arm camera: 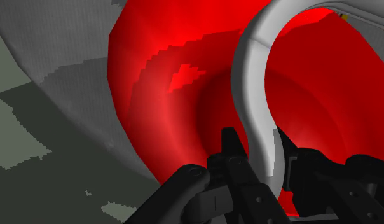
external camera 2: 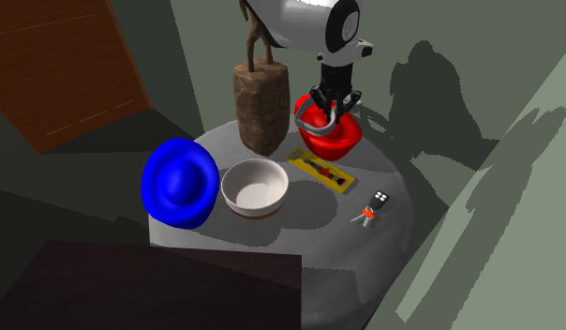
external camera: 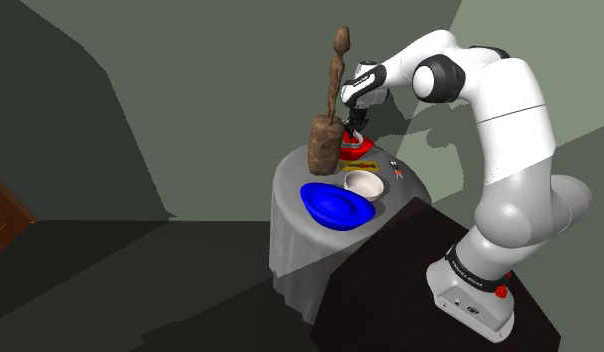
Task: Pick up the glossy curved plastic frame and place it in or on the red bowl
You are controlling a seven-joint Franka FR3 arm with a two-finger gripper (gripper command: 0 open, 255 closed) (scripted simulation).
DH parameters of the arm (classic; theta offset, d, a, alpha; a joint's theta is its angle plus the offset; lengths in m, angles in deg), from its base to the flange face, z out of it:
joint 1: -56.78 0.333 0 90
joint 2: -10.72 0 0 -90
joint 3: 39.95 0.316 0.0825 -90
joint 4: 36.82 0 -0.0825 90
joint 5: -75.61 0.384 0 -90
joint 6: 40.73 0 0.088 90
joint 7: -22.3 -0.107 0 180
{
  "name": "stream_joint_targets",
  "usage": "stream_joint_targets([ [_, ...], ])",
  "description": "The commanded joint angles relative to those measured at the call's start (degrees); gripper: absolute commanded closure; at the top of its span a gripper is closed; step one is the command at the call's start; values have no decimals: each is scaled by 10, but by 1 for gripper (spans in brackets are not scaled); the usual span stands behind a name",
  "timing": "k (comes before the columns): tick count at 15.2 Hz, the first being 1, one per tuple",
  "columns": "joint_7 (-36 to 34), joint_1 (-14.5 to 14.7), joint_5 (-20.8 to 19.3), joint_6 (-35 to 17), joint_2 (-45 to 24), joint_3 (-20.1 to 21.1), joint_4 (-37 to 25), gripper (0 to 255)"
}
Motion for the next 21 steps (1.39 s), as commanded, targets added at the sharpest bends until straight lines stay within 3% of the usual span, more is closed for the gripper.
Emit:
stream_joint_targets([
  [1,0,0,0,0,0,0,-1,255],
  [4,0,0,0,0,0,0,-1,255],
  [5,0,0,0,0,0,0,-1,0],
  [10,0,0,0,0,0,0,-1,0],
  [14,-3,7,-6,42,49,-5,6,0],
  [21,-3,7,-6,42,49,-5,6,0],
])
